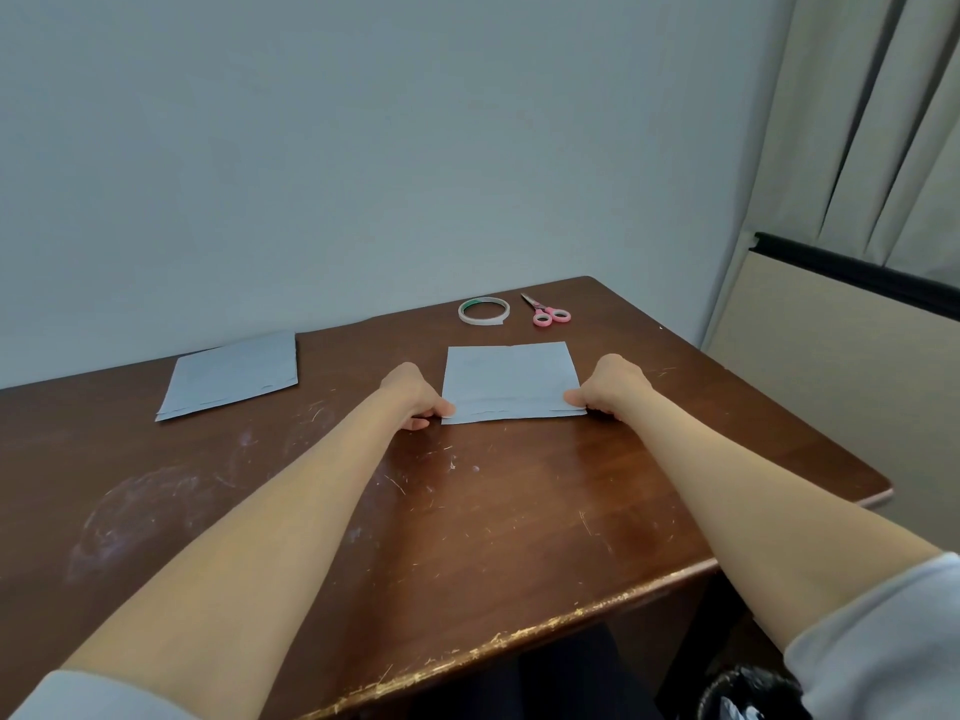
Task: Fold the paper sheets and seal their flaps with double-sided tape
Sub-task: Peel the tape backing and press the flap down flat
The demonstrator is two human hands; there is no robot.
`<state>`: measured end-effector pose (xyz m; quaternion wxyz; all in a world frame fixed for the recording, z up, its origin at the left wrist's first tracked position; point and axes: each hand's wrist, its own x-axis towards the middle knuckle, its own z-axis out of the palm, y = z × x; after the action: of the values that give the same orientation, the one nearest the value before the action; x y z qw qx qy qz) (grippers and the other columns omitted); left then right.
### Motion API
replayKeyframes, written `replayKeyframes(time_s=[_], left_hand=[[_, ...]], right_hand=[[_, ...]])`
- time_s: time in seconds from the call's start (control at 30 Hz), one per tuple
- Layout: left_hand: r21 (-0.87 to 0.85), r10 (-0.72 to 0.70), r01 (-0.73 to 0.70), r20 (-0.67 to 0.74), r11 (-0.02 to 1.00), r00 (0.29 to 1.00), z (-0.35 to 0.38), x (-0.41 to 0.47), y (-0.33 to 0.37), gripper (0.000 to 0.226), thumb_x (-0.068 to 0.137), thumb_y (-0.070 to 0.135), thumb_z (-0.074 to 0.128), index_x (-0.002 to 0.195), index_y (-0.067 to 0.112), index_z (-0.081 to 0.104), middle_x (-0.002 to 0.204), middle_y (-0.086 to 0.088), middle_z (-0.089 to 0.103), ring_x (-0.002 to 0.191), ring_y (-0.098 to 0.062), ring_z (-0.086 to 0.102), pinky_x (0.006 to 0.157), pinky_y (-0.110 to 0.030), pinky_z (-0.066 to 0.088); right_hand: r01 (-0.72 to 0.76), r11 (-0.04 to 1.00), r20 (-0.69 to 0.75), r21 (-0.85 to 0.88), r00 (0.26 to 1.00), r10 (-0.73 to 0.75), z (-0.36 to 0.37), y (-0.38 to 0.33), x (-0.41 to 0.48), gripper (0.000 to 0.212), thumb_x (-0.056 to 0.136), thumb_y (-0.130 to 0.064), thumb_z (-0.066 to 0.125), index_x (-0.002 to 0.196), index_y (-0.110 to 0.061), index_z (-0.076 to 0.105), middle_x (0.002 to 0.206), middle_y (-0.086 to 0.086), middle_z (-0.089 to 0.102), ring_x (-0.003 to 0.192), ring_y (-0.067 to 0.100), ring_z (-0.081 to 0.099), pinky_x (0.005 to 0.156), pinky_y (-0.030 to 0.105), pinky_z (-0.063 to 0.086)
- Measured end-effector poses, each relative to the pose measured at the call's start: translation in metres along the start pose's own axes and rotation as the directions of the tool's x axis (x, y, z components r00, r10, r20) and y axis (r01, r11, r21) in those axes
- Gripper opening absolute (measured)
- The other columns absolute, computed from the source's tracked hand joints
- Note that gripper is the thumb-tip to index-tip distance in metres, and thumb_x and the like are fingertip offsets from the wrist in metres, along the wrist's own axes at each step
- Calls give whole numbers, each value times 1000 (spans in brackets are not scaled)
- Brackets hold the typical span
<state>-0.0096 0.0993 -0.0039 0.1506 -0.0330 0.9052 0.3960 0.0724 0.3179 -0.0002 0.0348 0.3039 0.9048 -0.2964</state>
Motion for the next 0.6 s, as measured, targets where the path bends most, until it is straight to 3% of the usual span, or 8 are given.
replayKeyframes(time_s=[0.17,0.33,0.47,0.53,0.57,0.6], left_hand=[[77,-20,18,28,997,999,-1,-2,6,37,78,7,76,70,11,40,84,-10,54,78,-19,50,57,-23,47],[209,-10,-1,54,978,999,0,-7,9,23,76,3,74,72,6,51,76,-8,50,68,-18,46,51,-21,45],[288,-10,-10,65,957,998,-6,-15,11,29,76,16,77,82,5,51,87,-8,52,72,-18,50,53,-22,46],[371,107,-89,-27,924,994,-9,-19,7,39,78,24,76,101,8,50,102,-7,53,89,-23,55,63,-28,47],[433,260,-187,-114,882,959,-8,-20,4,36,82,24,70,110,11,51,109,-5,54,98,-24,56,70,-30,46],[503,442,-305,-177,808,879,-6,-22,0,29,88,22,62,115,14,55,113,-3,55,105,-23,57,75,-32,46]], right_hand=[[16,996,-30,-86,999,-19,2,-1,0,26,85,-21,59,67,-12,43,69,2,48,58,16,44,50,25,32],[16,992,-39,-124,999,-21,4,-3,-3,23,85,-23,59,69,-12,45,75,3,51,72,21,52,56,26,36],[17,998,-54,-61,998,-20,2,3,-2,17,80,-22,61,71,-10,54,80,5,61,70,24,57,56,24,39],[45,999,-143,-18,989,-47,1,4,-1,14,84,-22,58,87,-9,58,93,8,62,80,30,57,65,28,42],[87,996,-207,-15,974,-89,2,4,-2,16,87,-22,54,97,-11,59,100,9,62,87,32,57,69,29,43],[160,987,-258,-32,952,-163,3,1,-3,19,91,-22,50,106,-15,60,107,8,62,95,32,58,73,31,44]])
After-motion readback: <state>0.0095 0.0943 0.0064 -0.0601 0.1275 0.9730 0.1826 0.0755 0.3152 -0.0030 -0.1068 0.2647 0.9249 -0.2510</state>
